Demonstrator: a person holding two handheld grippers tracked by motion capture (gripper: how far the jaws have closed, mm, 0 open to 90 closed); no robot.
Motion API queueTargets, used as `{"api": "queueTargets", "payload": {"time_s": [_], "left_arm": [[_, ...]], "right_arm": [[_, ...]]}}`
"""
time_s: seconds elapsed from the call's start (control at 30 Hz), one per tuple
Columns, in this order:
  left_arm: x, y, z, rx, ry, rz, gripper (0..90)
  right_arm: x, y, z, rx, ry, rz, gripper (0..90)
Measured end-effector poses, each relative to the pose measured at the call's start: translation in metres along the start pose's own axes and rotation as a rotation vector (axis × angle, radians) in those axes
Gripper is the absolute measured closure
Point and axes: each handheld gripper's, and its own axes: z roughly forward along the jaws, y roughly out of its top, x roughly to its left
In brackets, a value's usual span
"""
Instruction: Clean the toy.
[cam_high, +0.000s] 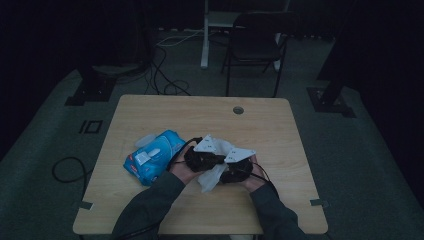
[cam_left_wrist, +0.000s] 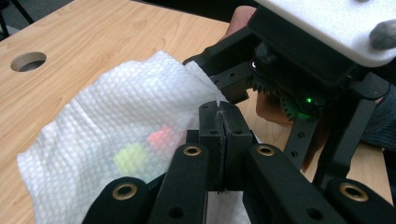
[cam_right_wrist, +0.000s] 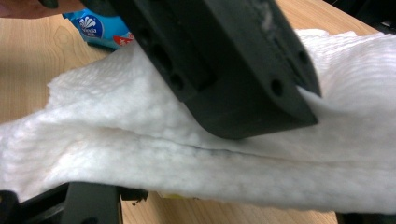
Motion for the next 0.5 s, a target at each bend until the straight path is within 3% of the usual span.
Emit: {"api": "queueTargets", "payload": {"time_s": [0.17, 0.5], "left_arm": [[-0.002, -0.003, -0.004, -0.008, -0.008, -0.001, 89.6], [0.005, -0.014, -0.018, -0.042, 0.042, -0.04, 89.5]], "right_arm": [[-0.002, 0.0, -0.002, -0.007, -0.015, 0.007, 34.6], [-0.004, -0.002, -0.006, -0.01, -0.026, 0.018, 34.5]]}}
